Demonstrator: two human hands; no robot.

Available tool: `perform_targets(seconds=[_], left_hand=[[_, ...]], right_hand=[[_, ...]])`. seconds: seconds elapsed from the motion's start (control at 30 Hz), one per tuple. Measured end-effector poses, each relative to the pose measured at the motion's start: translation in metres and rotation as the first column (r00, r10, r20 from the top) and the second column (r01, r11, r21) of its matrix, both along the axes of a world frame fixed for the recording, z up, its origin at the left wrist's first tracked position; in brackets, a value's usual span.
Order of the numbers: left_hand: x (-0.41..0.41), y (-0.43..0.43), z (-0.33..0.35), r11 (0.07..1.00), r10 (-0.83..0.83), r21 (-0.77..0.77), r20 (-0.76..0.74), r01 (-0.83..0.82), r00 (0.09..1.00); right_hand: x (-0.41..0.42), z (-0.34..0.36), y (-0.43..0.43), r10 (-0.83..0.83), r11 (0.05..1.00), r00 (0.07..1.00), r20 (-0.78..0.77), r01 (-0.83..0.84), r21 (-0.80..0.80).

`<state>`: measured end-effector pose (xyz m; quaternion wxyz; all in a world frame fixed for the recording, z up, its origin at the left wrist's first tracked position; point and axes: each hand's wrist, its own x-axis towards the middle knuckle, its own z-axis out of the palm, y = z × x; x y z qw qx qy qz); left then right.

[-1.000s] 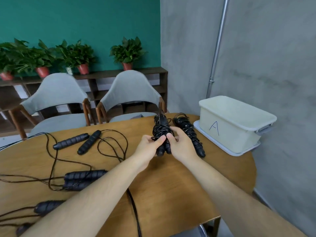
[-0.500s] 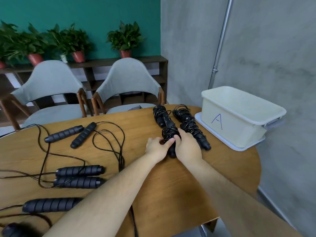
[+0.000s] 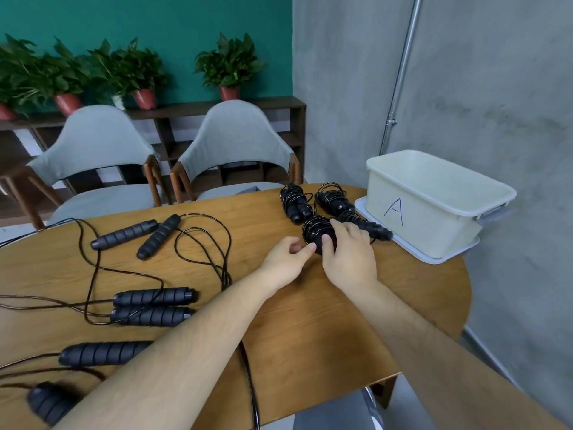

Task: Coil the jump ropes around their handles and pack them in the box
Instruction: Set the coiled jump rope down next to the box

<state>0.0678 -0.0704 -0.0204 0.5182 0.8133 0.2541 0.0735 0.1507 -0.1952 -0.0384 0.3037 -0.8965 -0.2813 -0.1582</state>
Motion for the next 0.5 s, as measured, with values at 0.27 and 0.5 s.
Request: perform_targets(seconds=[0.27, 0.5], left_hand=[[-0.062, 0.015, 0.017, 0.978, 0.002, 0.209, 0.042, -0.011, 0.999], [-0.171, 0.066, 0.026, 0.910, 0.163, 0.370, 0.094, -0.186, 0.982]], right_hand=[[-0.049, 0.011, 0.027, 0.125, 0.987, 0.985, 0.122, -0.136, 0.091], [-0.131, 0.025, 0.080, 0.547, 0.837, 0.837, 0.021, -0.546, -0.025]])
